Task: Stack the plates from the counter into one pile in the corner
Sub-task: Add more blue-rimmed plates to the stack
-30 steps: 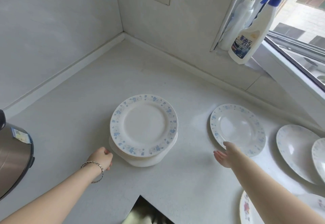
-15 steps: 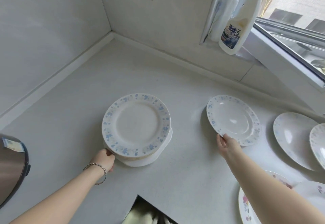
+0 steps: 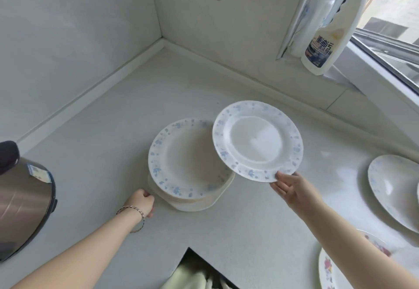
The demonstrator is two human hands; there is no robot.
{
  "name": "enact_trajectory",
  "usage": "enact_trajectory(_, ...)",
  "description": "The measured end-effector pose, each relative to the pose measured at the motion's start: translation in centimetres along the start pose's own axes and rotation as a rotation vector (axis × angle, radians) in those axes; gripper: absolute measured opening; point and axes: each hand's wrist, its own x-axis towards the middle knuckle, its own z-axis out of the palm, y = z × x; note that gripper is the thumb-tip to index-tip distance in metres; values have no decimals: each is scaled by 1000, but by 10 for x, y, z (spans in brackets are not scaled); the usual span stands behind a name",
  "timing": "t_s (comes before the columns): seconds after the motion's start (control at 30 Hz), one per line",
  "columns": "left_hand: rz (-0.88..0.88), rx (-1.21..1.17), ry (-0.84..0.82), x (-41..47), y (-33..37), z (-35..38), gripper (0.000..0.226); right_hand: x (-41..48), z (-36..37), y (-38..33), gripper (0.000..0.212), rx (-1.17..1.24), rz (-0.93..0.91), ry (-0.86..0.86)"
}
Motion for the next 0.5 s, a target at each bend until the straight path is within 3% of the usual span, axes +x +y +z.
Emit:
enact_trajectory(0.13,-9,-51,19,1,-6,-5,25,-3,26,8,25,-212,17,-101)
enact_trajectory(0.27,-25,-86,27,1,-14,-8,25,-1,39,23,24,-385,32,-136)
enact_trajectory(0.5,-46,-139,15,-1,-20,-10,26,2,48,47,23,-456,52,-157)
